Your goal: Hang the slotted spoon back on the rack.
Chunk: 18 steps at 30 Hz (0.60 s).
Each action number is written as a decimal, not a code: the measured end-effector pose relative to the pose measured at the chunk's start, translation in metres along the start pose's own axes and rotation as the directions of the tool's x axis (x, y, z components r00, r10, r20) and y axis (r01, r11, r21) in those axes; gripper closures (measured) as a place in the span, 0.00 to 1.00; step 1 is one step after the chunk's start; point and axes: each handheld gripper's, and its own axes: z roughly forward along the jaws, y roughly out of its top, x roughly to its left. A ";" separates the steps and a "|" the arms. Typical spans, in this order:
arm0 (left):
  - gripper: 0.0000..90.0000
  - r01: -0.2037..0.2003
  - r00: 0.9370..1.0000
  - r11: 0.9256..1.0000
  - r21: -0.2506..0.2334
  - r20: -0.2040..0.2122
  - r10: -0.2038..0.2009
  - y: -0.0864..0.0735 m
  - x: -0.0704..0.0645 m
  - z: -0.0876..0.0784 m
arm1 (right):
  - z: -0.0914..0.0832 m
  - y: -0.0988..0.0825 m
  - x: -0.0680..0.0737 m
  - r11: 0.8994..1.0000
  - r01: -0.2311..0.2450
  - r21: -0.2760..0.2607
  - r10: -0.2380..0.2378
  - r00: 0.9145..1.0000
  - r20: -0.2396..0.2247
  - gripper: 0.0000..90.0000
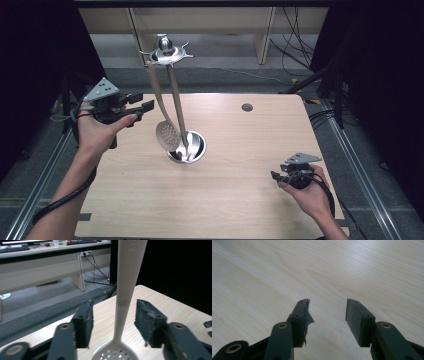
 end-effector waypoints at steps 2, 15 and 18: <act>0.45 -0.001 1.000 1.000 -0.002 -0.005 0.001 -0.002 0.000 -0.002 | 0.000 0.000 -0.002 1.000 0.024 -0.005 -0.024 1.000 0.001 0.60; 0.35 0.033 0.999 0.999 -0.004 -0.020 -0.033 -0.033 -0.004 -0.024 | 0.000 0.001 -0.002 0.999 0.033 -0.021 -0.032 0.999 0.006 0.60; 0.35 0.042 0.999 0.999 -0.001 -0.017 -0.042 -0.043 -0.006 -0.026 | 0.000 0.001 -0.002 0.999 0.028 -0.021 -0.028 1.000 0.006 0.60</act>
